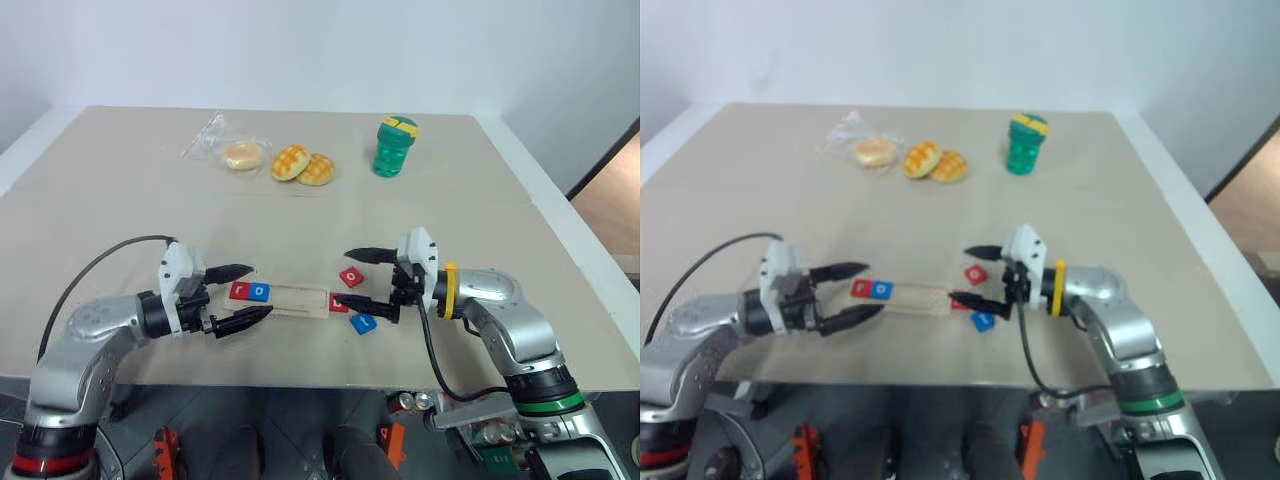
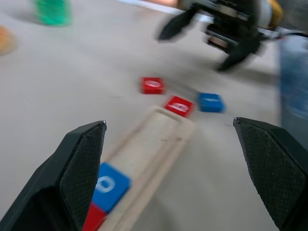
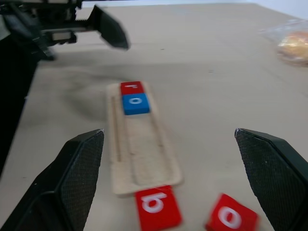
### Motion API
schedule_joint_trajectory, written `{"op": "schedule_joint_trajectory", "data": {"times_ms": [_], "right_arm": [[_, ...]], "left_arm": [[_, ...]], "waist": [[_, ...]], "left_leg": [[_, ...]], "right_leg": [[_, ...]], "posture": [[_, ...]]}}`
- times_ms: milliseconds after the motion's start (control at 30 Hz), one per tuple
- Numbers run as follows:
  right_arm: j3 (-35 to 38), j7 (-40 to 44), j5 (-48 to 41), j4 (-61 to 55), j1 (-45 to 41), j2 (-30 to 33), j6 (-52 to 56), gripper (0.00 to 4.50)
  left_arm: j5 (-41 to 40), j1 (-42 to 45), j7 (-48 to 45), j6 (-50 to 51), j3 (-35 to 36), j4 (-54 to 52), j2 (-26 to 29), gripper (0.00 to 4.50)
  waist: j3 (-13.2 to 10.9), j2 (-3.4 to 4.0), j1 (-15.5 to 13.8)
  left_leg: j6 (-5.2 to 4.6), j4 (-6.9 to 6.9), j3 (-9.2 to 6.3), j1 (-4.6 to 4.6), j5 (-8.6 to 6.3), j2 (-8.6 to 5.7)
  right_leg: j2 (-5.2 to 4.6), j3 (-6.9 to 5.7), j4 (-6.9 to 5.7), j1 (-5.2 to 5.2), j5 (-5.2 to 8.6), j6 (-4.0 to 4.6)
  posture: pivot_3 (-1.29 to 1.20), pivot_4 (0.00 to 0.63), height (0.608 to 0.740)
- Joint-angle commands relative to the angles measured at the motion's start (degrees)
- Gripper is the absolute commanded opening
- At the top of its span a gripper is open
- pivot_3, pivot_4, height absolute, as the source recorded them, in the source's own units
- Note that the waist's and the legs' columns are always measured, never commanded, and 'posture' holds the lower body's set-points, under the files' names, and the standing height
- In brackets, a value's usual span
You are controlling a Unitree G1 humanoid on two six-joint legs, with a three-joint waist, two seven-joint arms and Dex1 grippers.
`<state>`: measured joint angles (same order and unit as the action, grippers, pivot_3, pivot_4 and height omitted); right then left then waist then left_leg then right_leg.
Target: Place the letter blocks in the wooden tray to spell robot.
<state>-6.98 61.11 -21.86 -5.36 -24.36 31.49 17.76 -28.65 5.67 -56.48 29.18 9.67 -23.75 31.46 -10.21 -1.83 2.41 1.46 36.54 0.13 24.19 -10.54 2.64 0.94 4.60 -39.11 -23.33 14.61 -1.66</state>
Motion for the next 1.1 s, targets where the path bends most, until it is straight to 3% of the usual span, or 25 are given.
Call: {"op": "schedule_joint_trajectory", "data": {"times_ms": [33,400,833,1100], "right_arm": [[-0.5,0.8,1.0,0.0,-1.1,0.2,-1.5,4.50],[-2.1,-0.3,6.3,7.2,-3.7,-0.4,-3.7,4.50],[-2.5,-0.6,5.8,-0.7,-0.4,1.0,0.4,4.50],[-2.3,-7.8,7.7,-3.3,0.9,-0.5,5.3,4.50]], "left_arm": [[1.7,-3.5,4.8,-4.5,0.6,-4.4,-1.7,4.39],[5.2,-11.7,8.4,-10.8,-5.0,-8.3,-1.8,4.39],[5.2,-10.4,8.7,-12.5,-7.4,-7.3,-0.6,4.39],[5.6,-9.2,8.3,-13.0,-9.3,-7.1,0.0,4.39]], "waist": [[0.0,0.00,0.1],[0.0,-0.02,0.2],[0.0,-0.02,0.2],[0.0,-0.02,0.2]], "left_leg": [[-0.02,0.00,0.09,-0.03,0.02,-0.01],[-0.01,-0.08,0.35,-0.09,0.03,0.01],[0.00,-0.13,0.36,-0.08,0.03,0.01],[0.00,-0.13,0.38,-0.07,0.03,0.00]], "right_leg": [[-0.05,0.06,0.00,0.00,0.02,0.06],[-0.03,0.22,0.05,-0.08,0.00,0.08],[-0.02,0.23,0.06,-0.11,0.07,0.17],[-0.04,0.25,0.07,-0.13,0.10,0.20]], "posture": [[0.00,0.150,0.740],[0.00,0.150,0.740],[0.00,0.150,0.740],[0.00,0.150,0.740]]}}
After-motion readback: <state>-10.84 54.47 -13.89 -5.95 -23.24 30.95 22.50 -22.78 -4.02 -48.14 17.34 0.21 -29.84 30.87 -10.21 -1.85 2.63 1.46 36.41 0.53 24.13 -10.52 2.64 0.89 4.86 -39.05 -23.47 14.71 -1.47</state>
